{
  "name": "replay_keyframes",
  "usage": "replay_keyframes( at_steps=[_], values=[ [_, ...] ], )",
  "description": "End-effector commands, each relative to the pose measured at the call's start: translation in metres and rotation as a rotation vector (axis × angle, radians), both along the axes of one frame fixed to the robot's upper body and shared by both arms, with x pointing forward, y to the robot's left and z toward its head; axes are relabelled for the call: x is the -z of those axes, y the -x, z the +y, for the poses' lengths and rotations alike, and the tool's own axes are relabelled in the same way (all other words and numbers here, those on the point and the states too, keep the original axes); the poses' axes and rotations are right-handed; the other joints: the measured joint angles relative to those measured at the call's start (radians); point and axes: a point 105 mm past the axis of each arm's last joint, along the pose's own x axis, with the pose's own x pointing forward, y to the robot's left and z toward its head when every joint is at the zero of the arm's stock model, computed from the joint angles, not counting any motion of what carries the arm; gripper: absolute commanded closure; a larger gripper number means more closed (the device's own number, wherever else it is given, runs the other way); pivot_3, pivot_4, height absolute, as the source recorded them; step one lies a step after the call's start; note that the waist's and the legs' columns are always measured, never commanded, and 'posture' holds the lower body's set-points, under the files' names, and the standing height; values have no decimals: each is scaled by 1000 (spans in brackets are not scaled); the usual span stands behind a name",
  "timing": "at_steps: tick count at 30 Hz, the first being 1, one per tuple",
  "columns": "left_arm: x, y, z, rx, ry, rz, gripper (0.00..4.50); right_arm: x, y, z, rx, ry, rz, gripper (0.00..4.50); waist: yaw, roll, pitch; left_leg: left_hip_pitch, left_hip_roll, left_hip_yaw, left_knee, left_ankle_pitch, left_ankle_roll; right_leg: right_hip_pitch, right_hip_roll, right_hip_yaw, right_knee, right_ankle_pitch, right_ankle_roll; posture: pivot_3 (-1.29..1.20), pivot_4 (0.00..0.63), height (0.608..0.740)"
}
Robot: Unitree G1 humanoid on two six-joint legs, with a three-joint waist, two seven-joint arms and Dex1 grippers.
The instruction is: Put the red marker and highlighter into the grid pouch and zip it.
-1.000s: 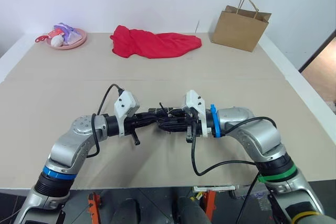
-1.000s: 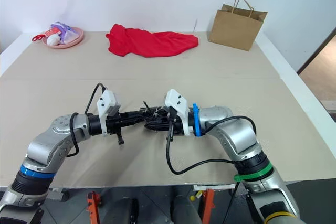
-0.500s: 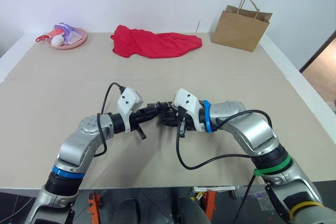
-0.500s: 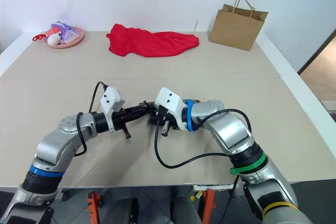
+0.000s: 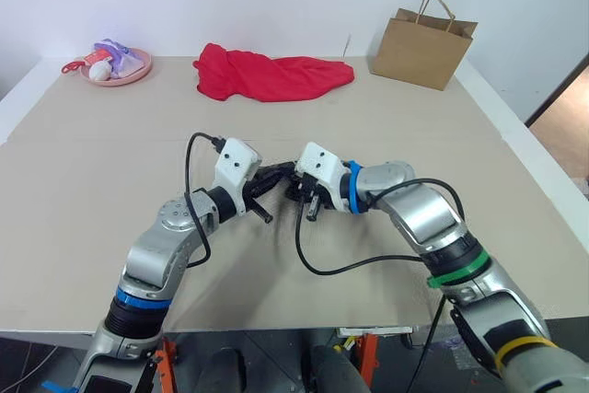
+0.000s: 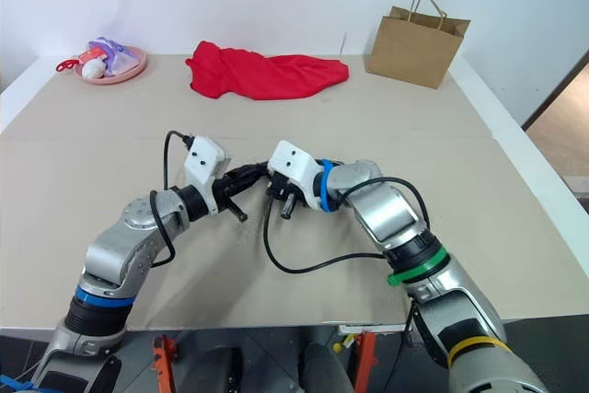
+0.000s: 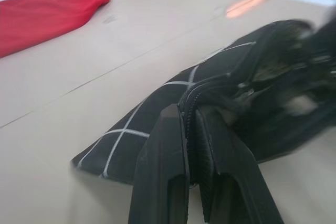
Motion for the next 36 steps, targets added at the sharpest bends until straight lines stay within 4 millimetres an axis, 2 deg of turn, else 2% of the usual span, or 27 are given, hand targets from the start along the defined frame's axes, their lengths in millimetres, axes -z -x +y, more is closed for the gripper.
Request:
replay_keyframes(
  at_steps=[1,5,11,14,17,19,20,21,23,28,31,36],
  values=[
    [-27,17,-16,116,50,-80,4500,4,7,11,-99,51,-44,4409,0,0,0,0,0,0,0,0,0,0,0,0,0,0,0,0,150,740],
    [-29,18,-16,123,58,-75,4500,13,1,8,-98,145,-113,4409,0,0,0,-1,0,0,0,0,0,0,0,0,0,0,0,0,150,740],
    [-30,13,-10,87,71,-62,4500,1,-20,-3,-15,265,-251,4409,0,0,0,-1,0,0,0,0,0,-1,0,0,0,0,0,0,150,740],
    [-30,11,-7,71,84,-53,4500,2,-12,-6,-34,288,-257,4409,1,0,0,-1,0,0,0,0,0,-1,0,0,0,0,0,0,150,740],
    [-30,8,-3,53,99,-43,4500,-4,1,0,-59,204,-230,4409,2,0,0,-3,0,0,0,0,0,-2,-1,0,0,0,0,0,150,740],
    [-30,7,-2,48,104,-40,4500,-6,3,-1,-40,165,-213,3779,2,0,0,-3,0,0,0,0,0,-3,-1,0,0,0,0,0,150,740],
    [-30,6,0,45,106,-38,4500,-7,4,-3,-26,145,-202,3638,2,0,0,-3,0,-1,0,0,0,-3,0,0,0,0,0,0,150,740],
    [-31,6,0,44,109,-37,4500,-9,4,-4,-13,123,-189,3091,2,0,0,-3,0,-1,0,0,0,-3,0,-1,0,0,0,0,150,740],
    [-31,5,3,44,117,-34,4500,-20,6,-5,8,27,-152,2753,3,0,0,-3,0,-1,0,0,0,-3,0,-1,0,0,0,0,150,740],
    [-31,2,6,37,120,-32,4500,-49,29,-4,-74,-226,-48,2753,3,0,0,-3,0,-1,1,0,-1,-3,0,-1,0,0,-1,0,150,740],
    [-31,1,8,31,120,-31,4500,-77,45,-19,-141,-338,-114,2753,4,0,0,-4,0,-1,0,0,-1,-3,0,-1,0,0,0,0,150,740],
    [-29,1,11,22,117,-26,4500,-104,53,-45,-121,-447,-176,2753,4,0,0,-5,-1,-2,1,0,-1,-3,-1,-2,0,0,0,0,150,740]
  ],
)
